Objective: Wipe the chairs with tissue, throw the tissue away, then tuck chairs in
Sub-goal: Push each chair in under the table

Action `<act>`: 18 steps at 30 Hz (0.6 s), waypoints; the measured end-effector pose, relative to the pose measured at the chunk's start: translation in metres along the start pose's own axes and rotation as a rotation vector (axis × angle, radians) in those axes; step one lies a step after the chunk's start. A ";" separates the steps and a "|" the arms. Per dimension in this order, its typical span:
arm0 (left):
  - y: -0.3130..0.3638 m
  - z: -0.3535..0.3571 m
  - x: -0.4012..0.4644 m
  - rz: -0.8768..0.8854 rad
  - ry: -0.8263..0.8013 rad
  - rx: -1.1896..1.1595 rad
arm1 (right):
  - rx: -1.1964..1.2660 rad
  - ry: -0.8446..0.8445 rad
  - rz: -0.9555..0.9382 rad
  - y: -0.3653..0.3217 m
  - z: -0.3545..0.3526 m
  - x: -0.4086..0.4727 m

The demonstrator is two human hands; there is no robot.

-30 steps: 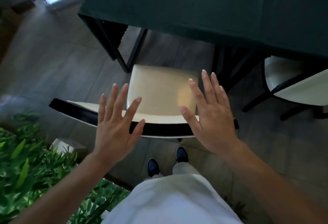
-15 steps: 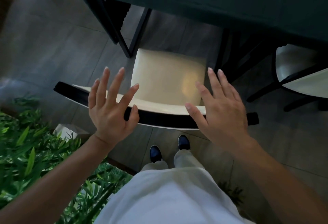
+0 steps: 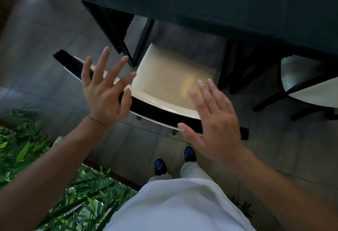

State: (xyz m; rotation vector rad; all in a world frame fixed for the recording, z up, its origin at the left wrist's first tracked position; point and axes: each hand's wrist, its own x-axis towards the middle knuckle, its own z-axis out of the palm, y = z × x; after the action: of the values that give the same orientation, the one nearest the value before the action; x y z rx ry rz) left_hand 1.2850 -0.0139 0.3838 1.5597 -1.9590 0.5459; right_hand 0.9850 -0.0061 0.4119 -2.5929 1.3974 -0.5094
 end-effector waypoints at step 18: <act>0.013 0.045 0.020 -0.191 -0.011 0.042 | -0.279 0.274 0.119 0.060 0.012 0.081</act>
State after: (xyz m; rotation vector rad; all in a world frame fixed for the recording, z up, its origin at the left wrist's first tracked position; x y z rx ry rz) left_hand 1.2608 -0.0537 0.3633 1.7559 -1.7922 0.5031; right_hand 0.9834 -0.1072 0.4015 -2.7067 1.8171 -0.7214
